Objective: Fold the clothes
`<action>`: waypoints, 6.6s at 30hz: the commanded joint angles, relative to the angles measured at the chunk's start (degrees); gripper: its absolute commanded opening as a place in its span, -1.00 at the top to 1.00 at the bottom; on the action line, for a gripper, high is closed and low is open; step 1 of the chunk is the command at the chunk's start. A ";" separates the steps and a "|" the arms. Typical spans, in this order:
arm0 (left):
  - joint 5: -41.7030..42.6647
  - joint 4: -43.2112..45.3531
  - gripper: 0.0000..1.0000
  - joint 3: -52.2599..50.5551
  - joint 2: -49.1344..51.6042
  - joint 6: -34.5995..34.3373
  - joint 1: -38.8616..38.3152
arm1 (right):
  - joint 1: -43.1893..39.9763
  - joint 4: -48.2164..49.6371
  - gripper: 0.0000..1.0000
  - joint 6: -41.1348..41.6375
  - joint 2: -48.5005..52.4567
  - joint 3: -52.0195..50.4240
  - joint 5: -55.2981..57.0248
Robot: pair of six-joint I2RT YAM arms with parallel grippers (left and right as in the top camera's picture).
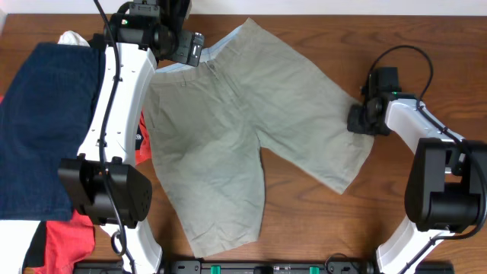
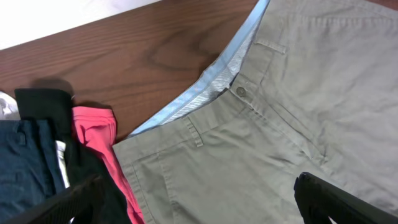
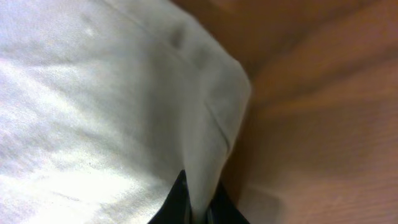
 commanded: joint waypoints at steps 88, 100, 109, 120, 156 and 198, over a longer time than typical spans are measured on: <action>5.49 -2.75 -0.96 -0.33 2.45 -0.17 0.33 | -14.51 -11.17 0.97 -4.61 -0.39 12.31 -11.82; 20.33 9.44 -0.96 -0.33 15.04 11.47 -10.95 | -15.47 -11.37 -0.98 -4.63 -0.87 15.06 -16.61; 3.65 16.59 -0.95 -0.33 23.52 11.47 -19.43 | -15.47 -15.04 -0.98 -6.01 -0.90 15.30 -16.35; -5.86 15.89 -0.96 -0.33 27.41 6.97 -17.73 | -15.45 -15.93 -0.99 -5.97 -0.87 15.30 -16.35; -7.93 -16.87 -0.96 2.36 -2.27 -17.92 -5.01 | -14.45 -26.12 -0.99 -0.37 -20.68 15.39 -7.63; -3.02 25.42 -0.59 -64.00 -15.69 -64.70 -11.15 | -2.78 -17.73 -0.75 18.10 -33.42 -12.85 -2.14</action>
